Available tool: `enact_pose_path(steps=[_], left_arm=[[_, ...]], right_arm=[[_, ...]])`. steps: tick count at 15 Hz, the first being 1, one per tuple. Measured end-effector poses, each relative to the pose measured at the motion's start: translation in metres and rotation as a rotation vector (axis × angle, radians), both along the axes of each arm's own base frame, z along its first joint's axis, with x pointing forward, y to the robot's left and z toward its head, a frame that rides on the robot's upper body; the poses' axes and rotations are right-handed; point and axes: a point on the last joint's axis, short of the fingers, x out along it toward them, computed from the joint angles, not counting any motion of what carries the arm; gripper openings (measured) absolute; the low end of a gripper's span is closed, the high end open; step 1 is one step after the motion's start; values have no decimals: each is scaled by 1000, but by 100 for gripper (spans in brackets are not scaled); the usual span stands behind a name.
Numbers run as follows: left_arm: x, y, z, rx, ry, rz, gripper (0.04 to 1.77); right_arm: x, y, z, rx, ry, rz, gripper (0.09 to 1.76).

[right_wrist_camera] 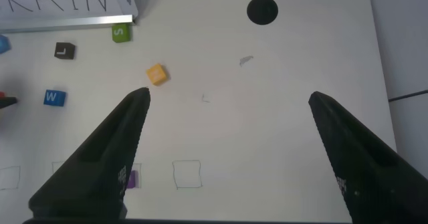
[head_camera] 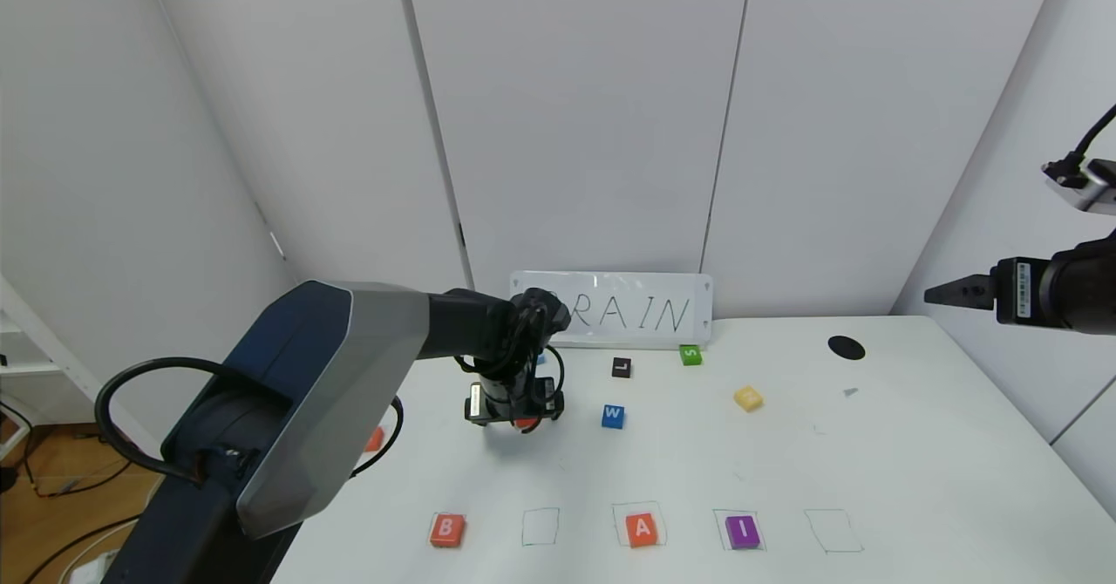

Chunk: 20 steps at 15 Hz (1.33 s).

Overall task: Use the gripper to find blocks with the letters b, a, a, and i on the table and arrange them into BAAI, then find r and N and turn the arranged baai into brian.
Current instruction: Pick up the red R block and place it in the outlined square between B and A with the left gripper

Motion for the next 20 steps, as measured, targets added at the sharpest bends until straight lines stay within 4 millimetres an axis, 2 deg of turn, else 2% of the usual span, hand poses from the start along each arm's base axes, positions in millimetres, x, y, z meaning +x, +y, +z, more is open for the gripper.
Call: enact_pose_path(steps=[3, 8, 11, 13, 20], left_arm=[[0, 0, -1, 0, 0, -1, 172], [1, -1, -2, 1, -3, -4, 102], [1, 0, -3, 1, -3, -4, 76], [1, 0, -3, 2, -4, -3, 53], [1, -1, -4, 3, -1, -6, 53]], right_arm=[[0, 0, 0, 0, 0, 0, 171], [-1, 0, 0, 0, -1, 0, 171], [-1, 0, 1, 0, -2, 0, 171], [-1, 0, 1, 0, -3, -1, 171], [-2, 0, 1, 0, -5, 0, 171]])
